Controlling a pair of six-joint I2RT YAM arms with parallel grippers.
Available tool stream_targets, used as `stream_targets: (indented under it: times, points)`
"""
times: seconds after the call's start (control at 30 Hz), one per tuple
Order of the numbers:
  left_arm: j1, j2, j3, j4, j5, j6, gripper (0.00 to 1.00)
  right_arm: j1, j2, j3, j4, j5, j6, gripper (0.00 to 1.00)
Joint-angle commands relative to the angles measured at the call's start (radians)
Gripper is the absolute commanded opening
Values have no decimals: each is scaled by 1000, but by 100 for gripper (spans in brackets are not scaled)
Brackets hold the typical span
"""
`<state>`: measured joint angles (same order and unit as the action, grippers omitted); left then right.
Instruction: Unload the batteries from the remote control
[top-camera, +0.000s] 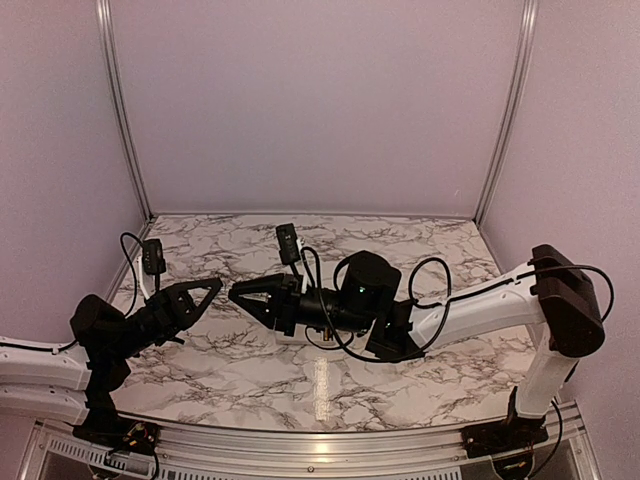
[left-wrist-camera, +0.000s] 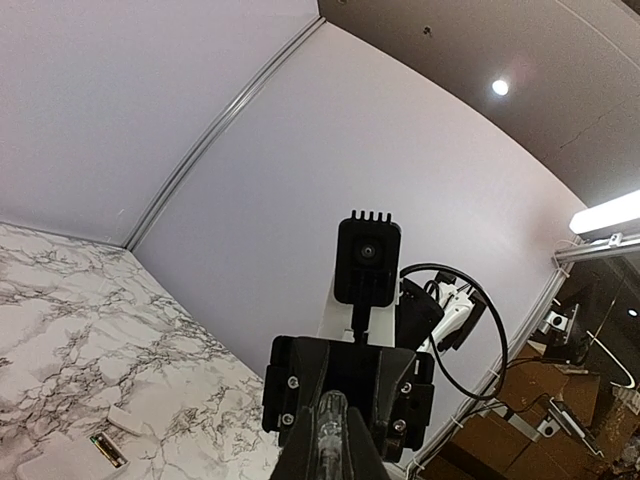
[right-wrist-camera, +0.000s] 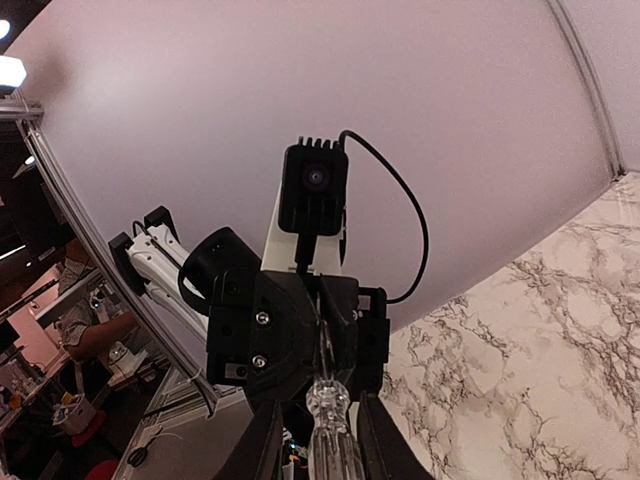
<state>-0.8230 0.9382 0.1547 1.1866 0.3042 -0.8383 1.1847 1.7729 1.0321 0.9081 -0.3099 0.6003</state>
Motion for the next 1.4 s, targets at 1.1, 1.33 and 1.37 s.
stream_targets:
  times: [1.1,1.33,1.37]
  points:
    - [2,-28,1,-140,-70,65,0,11,12,73,22,-39,-17,1]
    - [2,-46,16,-204,-70,87,52,8,6,33,36,-32,-17,0]
    - [2,-54,20,-222,-70,94,63,5,2,20,34,-23,-18,0]
